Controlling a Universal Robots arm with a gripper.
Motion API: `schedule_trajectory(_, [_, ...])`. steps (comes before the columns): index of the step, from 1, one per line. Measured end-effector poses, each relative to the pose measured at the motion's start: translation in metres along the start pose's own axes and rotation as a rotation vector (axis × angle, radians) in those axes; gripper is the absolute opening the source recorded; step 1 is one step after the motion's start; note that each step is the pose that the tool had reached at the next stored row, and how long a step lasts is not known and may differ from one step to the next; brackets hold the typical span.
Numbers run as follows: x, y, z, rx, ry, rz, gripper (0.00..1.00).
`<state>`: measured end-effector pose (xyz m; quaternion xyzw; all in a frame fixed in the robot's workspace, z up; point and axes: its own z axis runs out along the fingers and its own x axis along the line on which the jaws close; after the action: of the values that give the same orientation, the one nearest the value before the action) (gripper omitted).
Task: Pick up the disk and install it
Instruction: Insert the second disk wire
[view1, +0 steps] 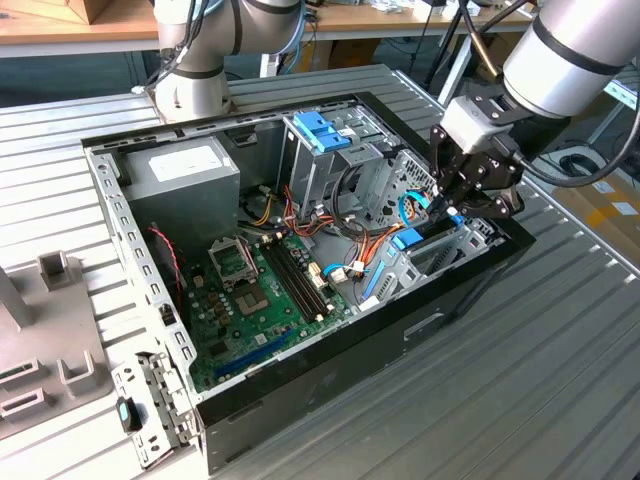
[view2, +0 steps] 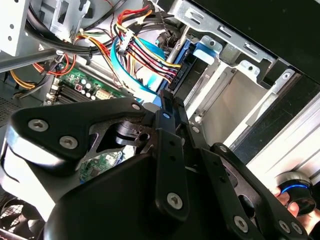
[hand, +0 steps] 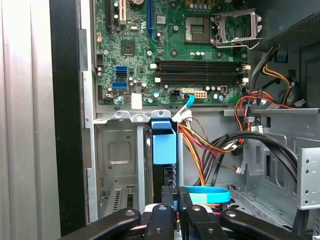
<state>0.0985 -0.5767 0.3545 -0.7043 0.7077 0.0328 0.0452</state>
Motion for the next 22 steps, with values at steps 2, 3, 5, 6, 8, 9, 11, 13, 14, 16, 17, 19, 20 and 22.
schedule_trajectory(2, [-0.0001, 0.0, 0.0011, 0.0, -0.0002, 0.0, 0.16])
schedule_trajectory(3, [-0.0002, 0.0, 0.0015, 0.0, -0.0003, 0.0, 0.16])
schedule_trajectory(5, [-0.0007, 0.0, 0.0022, -0.0001, -0.0003, -0.001, 0.16])
schedule_trajectory(6, [-0.0011, 0.0, 0.0025, -0.0002, -0.0002, -0.001, 0.16])
schedule_trajectory(8, [-0.0022, -0.0002, 0.0034, -0.0003, -0.0003, -0.003, 0.16])
schedule_trajectory(9, [-0.0027, -0.0004, 0.0037, -0.0004, -0.0004, -0.003, 0.16])
schedule_trajectory(11, [-0.0038, -0.0006, 0.0044, -0.0005, -0.0003, -0.004, 0.16])
schedule_trajectory(13, [-0.0039, -0.0007, 0.0053, -0.0006, -0.0002, -0.006, 0.16])
schedule_trajectory(14, [-0.0039, -0.0007, 0.0056, -0.0007, 0.0, -0.006, 0.16])
schedule_trajectory(16, [-0.0038, -0.0007, 0.0063, -0.0008, 0.0007, -0.007, 0.16])
schedule_trajectory(17, [-0.0038, -0.0007, 0.0066, -0.0009, 0.0009, -0.008, 0.16])
schedule_trajectory(19, [-0.0037, -0.0007, 0.0074, -0.0009, 0.0016, -0.008, 0.16])
schedule_trajectory(20, [-0.0036, -0.0008, 0.0077, -0.001, 0.0021, -0.009, 0.16])
schedule_trajectory(22, [-0.0035, -0.0009, 0.0082, -0.0011, 0.0027, -0.01, 0.16])
